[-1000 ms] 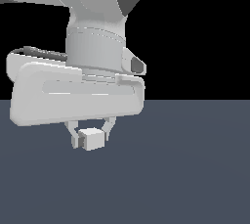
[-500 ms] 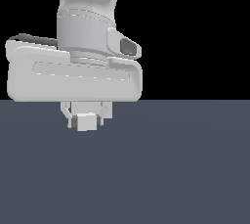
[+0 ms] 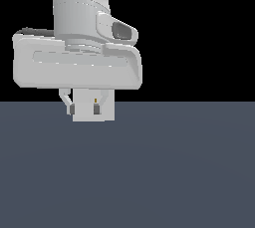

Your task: Plug the charger into the wall socket.

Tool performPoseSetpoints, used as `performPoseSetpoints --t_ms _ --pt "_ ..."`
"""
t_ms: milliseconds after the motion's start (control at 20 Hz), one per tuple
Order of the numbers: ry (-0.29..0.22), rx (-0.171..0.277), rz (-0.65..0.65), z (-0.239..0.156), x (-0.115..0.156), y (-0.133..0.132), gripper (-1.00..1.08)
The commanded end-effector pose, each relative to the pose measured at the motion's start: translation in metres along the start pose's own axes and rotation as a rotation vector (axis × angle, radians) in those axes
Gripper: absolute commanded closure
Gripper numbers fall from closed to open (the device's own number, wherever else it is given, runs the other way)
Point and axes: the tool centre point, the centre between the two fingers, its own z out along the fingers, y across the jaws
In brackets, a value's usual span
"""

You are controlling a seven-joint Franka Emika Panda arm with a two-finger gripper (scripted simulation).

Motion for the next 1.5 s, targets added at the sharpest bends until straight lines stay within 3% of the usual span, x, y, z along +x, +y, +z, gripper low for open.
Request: performPoseSetpoints --t_ms 0,450,1050,1450 --pt "0.0 -0.007 0.044 -0.004 0.003 0.0 1.08" --pt "-0.002 -0.022 0.135 -0.013 0.01 -0.001 1.08" --pt "-0.003 -0.024 0.147 -0.014 0.013 -0.001 1.08" --pt "-0.003 -0.024 0.147 -0.011 0.034 0.002 1.08"
